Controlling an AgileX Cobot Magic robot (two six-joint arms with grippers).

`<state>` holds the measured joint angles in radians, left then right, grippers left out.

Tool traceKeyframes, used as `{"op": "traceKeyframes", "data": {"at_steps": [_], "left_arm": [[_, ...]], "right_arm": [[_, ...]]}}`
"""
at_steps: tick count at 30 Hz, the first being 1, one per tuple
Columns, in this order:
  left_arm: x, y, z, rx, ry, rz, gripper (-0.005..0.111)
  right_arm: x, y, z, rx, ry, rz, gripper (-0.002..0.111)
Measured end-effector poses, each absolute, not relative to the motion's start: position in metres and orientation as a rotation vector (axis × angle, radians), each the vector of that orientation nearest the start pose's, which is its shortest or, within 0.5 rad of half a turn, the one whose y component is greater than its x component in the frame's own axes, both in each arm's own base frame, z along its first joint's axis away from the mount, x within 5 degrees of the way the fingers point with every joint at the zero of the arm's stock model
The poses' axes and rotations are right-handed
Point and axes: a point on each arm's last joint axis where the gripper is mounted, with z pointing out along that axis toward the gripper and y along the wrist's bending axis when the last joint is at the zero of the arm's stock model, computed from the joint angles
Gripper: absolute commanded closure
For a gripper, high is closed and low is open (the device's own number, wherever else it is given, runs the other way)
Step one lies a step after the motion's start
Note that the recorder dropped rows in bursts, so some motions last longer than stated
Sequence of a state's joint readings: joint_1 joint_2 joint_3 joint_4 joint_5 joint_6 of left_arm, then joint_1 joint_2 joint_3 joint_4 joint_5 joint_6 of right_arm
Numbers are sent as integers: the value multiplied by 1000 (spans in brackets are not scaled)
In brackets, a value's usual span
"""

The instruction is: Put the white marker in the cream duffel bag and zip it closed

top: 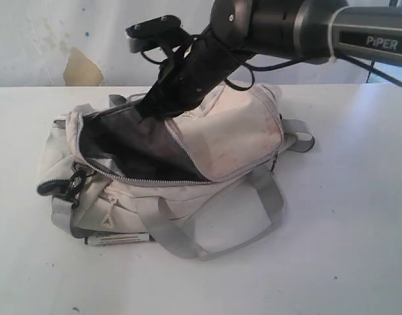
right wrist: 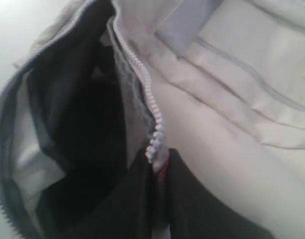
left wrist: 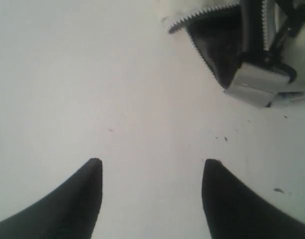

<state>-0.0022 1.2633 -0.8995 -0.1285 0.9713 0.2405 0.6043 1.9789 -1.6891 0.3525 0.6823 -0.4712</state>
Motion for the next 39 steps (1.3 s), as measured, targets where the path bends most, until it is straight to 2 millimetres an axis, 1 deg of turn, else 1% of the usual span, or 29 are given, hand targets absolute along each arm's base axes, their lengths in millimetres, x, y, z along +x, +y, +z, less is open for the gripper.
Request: {"op": "traceKeyframes", "data": {"at_steps": [2, 6, 8, 9, 10, 12, 13, 17, 19, 22, 26, 30, 34, 37, 39], "left_arm": [[226, -14, 270, 304, 2798, -170, 45], [222, -28, 266, 444, 2747, -367, 45], [218, -34, 260, 513, 2720, -456, 45], [216, -39, 256, 590, 2689, -485, 45], [214, -43, 251, 630, 2666, -515, 45], [211, -52, 242, 743, 2583, -539, 45], [208, -60, 234, 870, 2498, -534, 45], [202, -78, 216, 1046, 2325, -500, 45], [202, -86, 206, 1101, 2309, -499, 45], [207, -94, 191, 1125, 2345, -501, 45], [220, -97, 171, 1107, 2402, -459, 45], [233, -100, 165, 1104, 2421, -455, 45], [245, -103, 151, 1123, 2452, -457, 45], [247, -104, 137, 1159, 2481, -472, 45], [248, -105, 132, 1183, 2476, -484, 45]], "right_arm": [[373, 265, 273, -993, 2205, 434, 108], [389, 250, 277, -903, 2170, 403, 108], [393, 249, 280, -871, 2134, 393, 108], [394, 248, 281, -859, 2117, 386, 108], [396, 247, 282, -847, 2107, 382, 108], [398, 247, 283, -833, 2088, 378, 108], [398, 247, 284, -830, 2084, 377, 108], [397, 247, 283, -837, 2093, 379, 108], [397, 247, 283, -840, 2098, 380, 108], [396, 247, 282, -846, 2107, 382, 108], [396, 247, 281, -851, 2116, 386, 108], [396, 247, 281, -853, 2118, 386, 108], [396, 247, 281, -853, 2118, 386, 108], [396, 247, 281, -850, 2115, 385, 108], [396, 247, 281, -849, 2113, 385, 108]]}}
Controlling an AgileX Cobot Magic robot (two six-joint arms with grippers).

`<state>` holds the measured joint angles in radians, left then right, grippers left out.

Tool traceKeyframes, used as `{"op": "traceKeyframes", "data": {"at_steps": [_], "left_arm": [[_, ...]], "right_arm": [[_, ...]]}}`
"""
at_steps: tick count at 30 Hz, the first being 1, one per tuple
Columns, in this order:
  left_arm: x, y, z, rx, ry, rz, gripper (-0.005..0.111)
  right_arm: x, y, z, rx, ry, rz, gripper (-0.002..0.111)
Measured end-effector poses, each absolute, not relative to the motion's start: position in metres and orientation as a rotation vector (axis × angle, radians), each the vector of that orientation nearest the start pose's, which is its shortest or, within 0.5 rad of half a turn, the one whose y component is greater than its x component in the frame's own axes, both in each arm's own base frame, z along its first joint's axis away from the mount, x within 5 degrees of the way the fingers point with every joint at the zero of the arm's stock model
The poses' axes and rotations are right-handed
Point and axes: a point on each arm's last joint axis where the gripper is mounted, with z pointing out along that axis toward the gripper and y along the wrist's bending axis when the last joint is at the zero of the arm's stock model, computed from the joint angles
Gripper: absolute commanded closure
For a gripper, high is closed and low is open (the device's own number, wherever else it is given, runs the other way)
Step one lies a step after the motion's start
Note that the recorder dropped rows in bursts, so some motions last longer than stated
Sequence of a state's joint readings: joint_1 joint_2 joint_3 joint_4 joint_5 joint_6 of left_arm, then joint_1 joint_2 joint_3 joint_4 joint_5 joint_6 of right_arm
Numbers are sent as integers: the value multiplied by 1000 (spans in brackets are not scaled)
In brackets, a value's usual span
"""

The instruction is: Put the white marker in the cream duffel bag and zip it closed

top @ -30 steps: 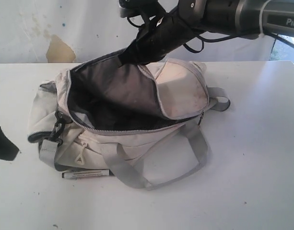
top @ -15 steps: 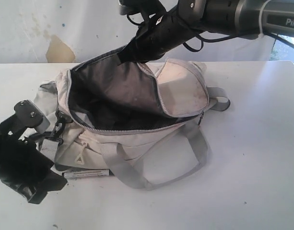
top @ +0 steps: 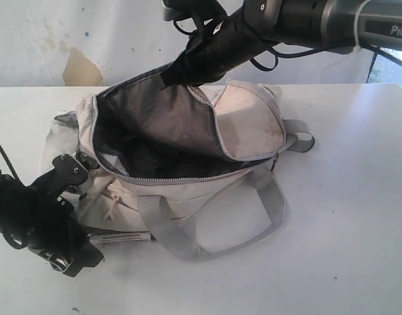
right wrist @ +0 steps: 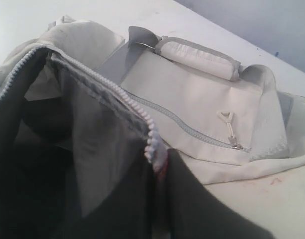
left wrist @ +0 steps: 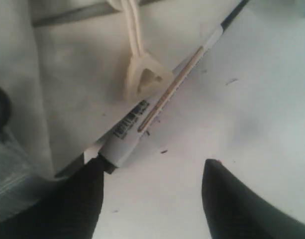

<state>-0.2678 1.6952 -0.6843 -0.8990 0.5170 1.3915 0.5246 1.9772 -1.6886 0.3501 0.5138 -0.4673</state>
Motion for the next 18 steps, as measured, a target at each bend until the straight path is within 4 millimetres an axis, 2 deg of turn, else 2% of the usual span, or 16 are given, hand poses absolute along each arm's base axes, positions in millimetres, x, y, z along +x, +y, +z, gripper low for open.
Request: {"op": "traceKeyframes", "data": {"at_steps": [12, 18], "left_arm": [[251, -112, 135, 1230, 2352, -556, 48], [254, -112, 142, 1258, 2273, -491, 49]], "right_arm": [[397, 247, 282, -843, 2105, 383, 108], [397, 247, 282, -841, 2101, 382, 108]]}}
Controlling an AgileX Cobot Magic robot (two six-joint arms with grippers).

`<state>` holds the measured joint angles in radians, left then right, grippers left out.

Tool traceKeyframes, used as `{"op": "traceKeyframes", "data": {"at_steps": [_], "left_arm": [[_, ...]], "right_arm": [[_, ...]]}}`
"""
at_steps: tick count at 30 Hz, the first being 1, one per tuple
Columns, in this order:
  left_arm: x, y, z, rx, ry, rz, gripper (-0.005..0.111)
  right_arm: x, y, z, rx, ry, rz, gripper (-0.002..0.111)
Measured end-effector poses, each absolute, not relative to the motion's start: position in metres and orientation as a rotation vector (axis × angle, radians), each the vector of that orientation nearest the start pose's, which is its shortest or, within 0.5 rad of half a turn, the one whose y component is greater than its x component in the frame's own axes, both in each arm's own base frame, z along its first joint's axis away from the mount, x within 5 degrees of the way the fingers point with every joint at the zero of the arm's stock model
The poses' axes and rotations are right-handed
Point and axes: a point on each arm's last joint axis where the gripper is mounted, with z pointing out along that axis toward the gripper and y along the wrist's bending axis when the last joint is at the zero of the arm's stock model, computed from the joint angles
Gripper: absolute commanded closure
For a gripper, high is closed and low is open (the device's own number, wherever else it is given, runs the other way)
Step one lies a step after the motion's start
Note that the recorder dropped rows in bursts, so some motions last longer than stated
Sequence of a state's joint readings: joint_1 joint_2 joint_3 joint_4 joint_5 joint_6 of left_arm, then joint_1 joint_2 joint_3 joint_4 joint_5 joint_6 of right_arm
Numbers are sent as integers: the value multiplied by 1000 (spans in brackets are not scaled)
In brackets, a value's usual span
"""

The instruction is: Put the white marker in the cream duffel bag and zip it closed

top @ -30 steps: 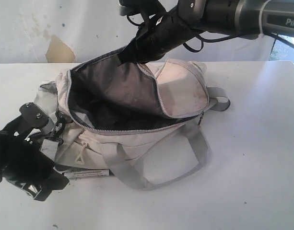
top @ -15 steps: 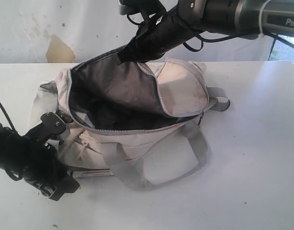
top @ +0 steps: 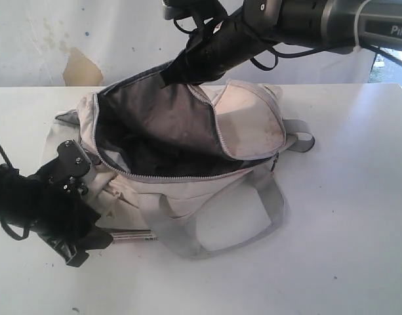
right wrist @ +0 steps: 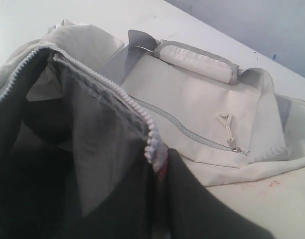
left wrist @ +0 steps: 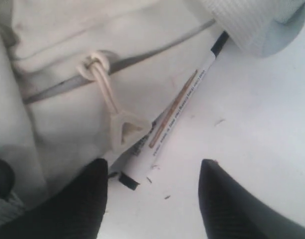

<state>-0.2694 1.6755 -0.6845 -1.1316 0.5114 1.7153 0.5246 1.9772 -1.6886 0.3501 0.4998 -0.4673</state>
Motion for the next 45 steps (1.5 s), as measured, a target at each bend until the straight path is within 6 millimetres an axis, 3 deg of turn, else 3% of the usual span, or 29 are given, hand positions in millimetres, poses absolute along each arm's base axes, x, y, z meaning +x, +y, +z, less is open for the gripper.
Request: {"op": "traceKeyframes", "data": {"at_steps": [4, 10, 18, 20, 26, 27, 31, 38, 42, 45], "left_arm": [[257, -114, 143, 1223, 2251, -493, 49], [263, -119, 124, 1208, 2285, -581, 49], [275, -124, 114, 1191, 2297, -613, 51], [277, -125, 113, 1178, 2301, -628, 58], [276, -126, 112, 1200, 2316, -651, 105], [274, -127, 112, 1243, 2305, -674, 106], [269, -127, 111, 1311, 2296, -698, 96], [266, -124, 116, 1398, 2269, -664, 60], [267, -123, 117, 1390, 2281, -630, 58], [269, -121, 116, 1353, 2310, -598, 68]], "right_arm": [[397, 247, 282, -841, 2101, 382, 108], [397, 247, 283, -837, 2097, 381, 108], [397, 247, 283, -837, 2097, 381, 108], [397, 247, 283, -839, 2098, 382, 108], [397, 247, 282, -842, 2103, 383, 108], [397, 247, 282, -842, 2104, 383, 108], [396, 247, 282, -845, 2107, 384, 108], [397, 247, 282, -844, 2107, 383, 108], [397, 247, 282, -844, 2107, 383, 108], [397, 247, 282, -844, 2107, 383, 108]]}}
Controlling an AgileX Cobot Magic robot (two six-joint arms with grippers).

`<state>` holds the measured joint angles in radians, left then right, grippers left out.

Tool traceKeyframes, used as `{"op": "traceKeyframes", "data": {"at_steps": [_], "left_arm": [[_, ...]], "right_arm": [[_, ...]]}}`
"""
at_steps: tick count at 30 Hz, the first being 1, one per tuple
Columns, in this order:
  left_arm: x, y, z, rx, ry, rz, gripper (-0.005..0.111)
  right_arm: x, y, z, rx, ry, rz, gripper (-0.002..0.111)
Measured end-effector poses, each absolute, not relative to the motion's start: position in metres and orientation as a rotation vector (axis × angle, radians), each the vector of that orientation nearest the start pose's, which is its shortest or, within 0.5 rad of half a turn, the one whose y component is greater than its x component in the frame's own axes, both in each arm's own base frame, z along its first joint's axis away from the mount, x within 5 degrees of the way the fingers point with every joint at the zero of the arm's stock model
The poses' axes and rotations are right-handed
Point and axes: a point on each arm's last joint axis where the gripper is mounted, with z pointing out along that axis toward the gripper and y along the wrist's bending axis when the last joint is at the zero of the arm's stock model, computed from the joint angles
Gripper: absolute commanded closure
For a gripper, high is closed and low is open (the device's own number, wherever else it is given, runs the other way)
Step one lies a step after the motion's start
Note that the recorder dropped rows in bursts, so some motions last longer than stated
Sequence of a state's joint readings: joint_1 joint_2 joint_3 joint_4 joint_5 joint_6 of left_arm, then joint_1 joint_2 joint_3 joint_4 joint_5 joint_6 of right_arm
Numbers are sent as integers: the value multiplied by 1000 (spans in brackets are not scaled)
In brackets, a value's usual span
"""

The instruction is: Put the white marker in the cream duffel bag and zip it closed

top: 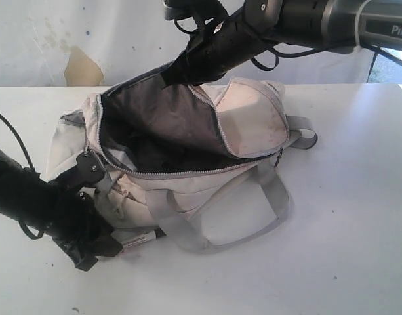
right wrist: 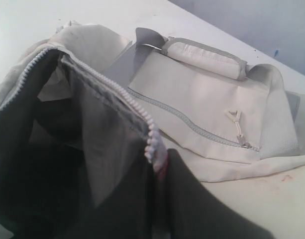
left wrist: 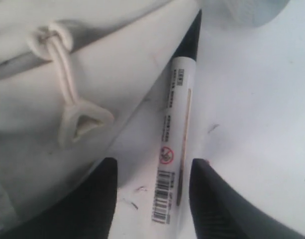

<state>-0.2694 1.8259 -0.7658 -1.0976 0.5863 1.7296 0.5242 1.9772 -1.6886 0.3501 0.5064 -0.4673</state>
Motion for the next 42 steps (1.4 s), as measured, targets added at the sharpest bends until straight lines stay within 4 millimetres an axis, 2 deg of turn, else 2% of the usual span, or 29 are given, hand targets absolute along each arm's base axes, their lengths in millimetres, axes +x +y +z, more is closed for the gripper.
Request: {"op": "traceKeyframes", "data": {"at_steps": [4, 15, 21, 30, 37, 42], "left_arm": [[271, -119, 116, 1315, 2336, -565, 106], [266, -118, 122, 1430, 2298, -568, 106], [259, -119, 158, 1609, 2171, -581, 106], [245, -107, 196, 1749, 2108, -429, 106], [227, -99, 223, 1837, 2043, -359, 106], [219, -94, 241, 1778, 2035, -286, 106]], "right_arm": [[397, 247, 282, -844, 2107, 383, 108], [397, 247, 282, -844, 2107, 383, 108], [396, 247, 282, -841, 2110, 386, 108], [397, 247, 282, -825, 2116, 393, 108], [397, 247, 282, -821, 2114, 393, 108], [397, 247, 282, -820, 2112, 393, 108]]}}
